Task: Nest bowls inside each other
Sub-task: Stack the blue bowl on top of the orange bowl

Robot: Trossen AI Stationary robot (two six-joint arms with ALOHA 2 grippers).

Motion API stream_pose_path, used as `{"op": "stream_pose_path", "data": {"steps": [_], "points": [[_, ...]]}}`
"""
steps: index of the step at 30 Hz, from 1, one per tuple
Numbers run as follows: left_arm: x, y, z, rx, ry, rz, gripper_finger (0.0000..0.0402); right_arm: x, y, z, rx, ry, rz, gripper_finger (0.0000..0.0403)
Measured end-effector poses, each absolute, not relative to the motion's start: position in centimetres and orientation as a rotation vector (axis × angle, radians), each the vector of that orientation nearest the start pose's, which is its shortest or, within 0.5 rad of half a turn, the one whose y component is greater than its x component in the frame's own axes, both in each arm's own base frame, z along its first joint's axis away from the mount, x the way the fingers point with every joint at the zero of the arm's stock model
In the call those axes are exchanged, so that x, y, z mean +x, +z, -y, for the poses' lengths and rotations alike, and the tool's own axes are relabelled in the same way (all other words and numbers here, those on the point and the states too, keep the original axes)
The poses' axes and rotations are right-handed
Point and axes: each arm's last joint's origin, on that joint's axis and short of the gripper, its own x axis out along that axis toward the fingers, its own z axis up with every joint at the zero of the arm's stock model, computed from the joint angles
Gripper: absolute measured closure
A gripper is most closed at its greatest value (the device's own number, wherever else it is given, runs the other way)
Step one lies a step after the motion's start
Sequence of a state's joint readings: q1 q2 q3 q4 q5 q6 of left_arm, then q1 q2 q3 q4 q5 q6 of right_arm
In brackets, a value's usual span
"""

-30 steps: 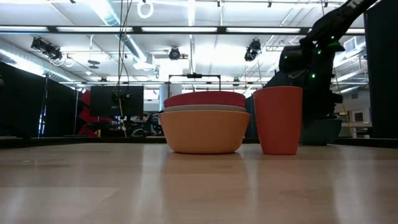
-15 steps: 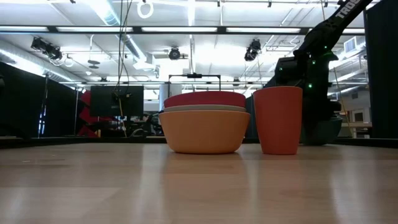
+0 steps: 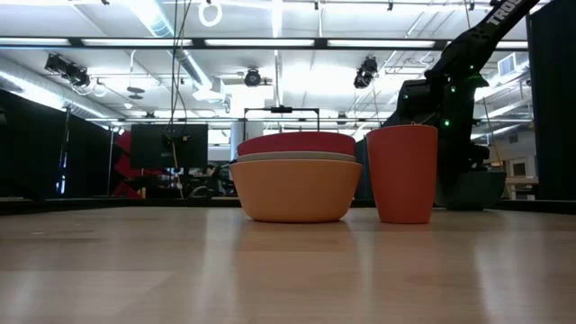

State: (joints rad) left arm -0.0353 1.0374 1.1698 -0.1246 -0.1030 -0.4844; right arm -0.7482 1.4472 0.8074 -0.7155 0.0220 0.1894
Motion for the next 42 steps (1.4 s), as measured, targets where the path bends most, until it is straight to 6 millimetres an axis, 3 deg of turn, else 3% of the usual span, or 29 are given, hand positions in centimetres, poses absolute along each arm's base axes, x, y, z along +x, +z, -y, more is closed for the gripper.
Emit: {"op": "stream_pose_path", "data": {"steps": [8, 21, 37, 42], "points": [[21.7, 42.3, 0.5, -0.485, 0.064, 0.024, 0.0162, 17.9, 18.0, 16.5, 0.664, -0.730, -1.215, 0.0402], [21.7, 42.4, 0.5, -0.474, 0.062, 0.034, 0.0164, 19.8, 25.0, 17.1, 0.662, -0.623, -0.965, 0.0402], [21.7, 43.4, 0.4, -0.377, 0.047, 0.124, 0.0175, 24.3, 34.2, 14.1, 0.675, -0.197, -0.542, 0.0402], [21.5, 43.9, 0.4, -0.351, 0.040, 0.176, 0.0177, 25.9, 35.3, 12.2, 0.691, -0.083, -0.464, 0.0403]]}}
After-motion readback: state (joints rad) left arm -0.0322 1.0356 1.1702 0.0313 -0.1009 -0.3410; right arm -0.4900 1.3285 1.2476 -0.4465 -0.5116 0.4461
